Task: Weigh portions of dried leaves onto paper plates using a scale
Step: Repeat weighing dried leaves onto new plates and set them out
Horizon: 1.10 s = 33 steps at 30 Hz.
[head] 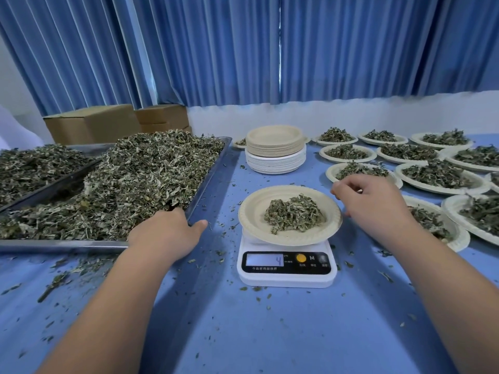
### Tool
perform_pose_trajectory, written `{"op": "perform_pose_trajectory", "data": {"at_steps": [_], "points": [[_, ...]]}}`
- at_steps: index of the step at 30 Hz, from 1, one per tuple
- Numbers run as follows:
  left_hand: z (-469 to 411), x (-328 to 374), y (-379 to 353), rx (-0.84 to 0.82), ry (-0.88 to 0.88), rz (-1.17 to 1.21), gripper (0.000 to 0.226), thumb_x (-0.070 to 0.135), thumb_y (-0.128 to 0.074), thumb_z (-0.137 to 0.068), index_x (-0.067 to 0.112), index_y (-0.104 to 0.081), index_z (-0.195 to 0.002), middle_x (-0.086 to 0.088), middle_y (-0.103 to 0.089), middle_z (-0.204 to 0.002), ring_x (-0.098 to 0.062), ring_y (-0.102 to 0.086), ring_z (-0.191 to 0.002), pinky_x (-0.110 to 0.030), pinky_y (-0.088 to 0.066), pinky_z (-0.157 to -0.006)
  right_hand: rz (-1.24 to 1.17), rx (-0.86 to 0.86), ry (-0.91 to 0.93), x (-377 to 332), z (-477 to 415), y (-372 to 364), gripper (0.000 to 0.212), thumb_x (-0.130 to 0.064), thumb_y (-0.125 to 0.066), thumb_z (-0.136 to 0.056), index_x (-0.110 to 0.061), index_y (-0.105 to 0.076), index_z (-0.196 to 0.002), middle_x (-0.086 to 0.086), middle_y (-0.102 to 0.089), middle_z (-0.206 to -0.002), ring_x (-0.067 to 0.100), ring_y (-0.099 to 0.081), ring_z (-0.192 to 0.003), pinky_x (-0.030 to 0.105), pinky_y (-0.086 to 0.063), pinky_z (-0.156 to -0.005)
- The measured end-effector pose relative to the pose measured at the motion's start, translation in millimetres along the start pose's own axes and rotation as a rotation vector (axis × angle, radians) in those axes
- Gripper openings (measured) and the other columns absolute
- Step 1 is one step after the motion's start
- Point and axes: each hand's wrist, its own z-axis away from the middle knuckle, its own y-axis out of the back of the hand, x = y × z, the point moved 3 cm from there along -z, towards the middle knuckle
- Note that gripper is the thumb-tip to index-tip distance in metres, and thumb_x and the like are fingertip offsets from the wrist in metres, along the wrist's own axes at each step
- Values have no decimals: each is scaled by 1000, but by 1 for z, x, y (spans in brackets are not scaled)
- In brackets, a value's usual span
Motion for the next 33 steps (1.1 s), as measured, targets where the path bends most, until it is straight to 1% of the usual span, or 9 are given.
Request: {"op": "perform_pose_trajectory", "data": {"at_steps": [6, 9, 16, 21, 25, 27, 28, 30, 33], "points": [[-5, -7, 6, 109, 6, 87, 59, 71, -31, -91, 16, -52, -85, -3, -57, -80, -23, -57, -76, -38, -52, -76, -15, -1, 1, -2, 0, 2, 26, -25, -55, -93, -9, -69, -79, 9, -66, -76, 31, -64, -76, 34, -49, -69], [-6, -10, 8, 167, 22, 136, 61, 72, -35, -89, 15, -54, -77, -5, -58, -72, -22, -56, -67, -31, -44, -61, -20, -2, -8, -2, 0, 3, 26, -24, -55, -93, -8, -69, -79, 11, -65, -74, 31, -64, -78, 33, -46, -66], [-7, -19, 18, 263, 62, 368, 44, 54, -54, -92, 12, -63, -78, -8, -62, -65, -24, -58, -63, -29, -42, -56, -42, 4, -31, -2, 0, 5, 25, -26, -55, -93, -12, -69, -80, 7, -67, -76, 30, -65, -75, 30, -45, -65], [4, -12, 32, 402, -34, 649, 42, 53, -53, -92, 16, -65, -76, -7, -57, -48, -27, -54, -49, -29, -40, -52, -46, 2, -32, -2, 0, 5, 26, -25, -54, -93, -10, -68, -77, 7, -65, -72, 30, -64, -74, 41, -53, -73], [12, 0, 35, 365, -50, 1023, 38, 63, -56, -86, 27, -65, -76, 6, -49, -59, -17, -42, -55, -25, -33, -53, -62, 2, -40, -1, 0, 7, 26, -24, -55, -93, -10, -68, -75, 4, -63, -66, 29, -63, -72, 37, -51, -69], [16, 13, 37, 311, -41, 1177, 31, 66, -59, -82, 37, -68, -77, 11, -45, -47, -15, -39, -50, -27, -35, -57, -64, 2, -43, -1, 1, 7, 27, -24, -55, -93, -10, -68, -75, 2, -61, -62, 28, -62, -70, 32, -47, -64], [17, 21, 40, 301, -50, 1217, 28, 66, -60, -81, 41, -70, -75, 9, -50, -44, -15, -44, -51, -28, -37, -59, -61, -3, -41, -1, 1, 6, 27, -24, -55, -93, -10, -68, -75, 2, -60, -62, 27, -61, -69, 31, -46, -63], [18, 40, 47, 287, -95, 1240, 24, 66, -60, -81, 46, -70, -74, 4, -67, -59, -18, -57, -61, -28, -43, -62, -55, -9, -32, -2, 1, 5, 28, -24, -55, -93, -8, -68, -75, 2, -58, -61, 24, -57, -64, 32, -45, -63], [19, 72, 58, 286, -172, 1167, 34, 64, -55, -85, 35, -70, -74, -5, -69, -69, -13, -59, -61, -25, -46, -50, -55, -5, -32, -2, 1, 5, 27, -24, -55, -92, -8, -69, -75, 1, -58, -61, 18, -52, -60, 33, -46, -64]]}}
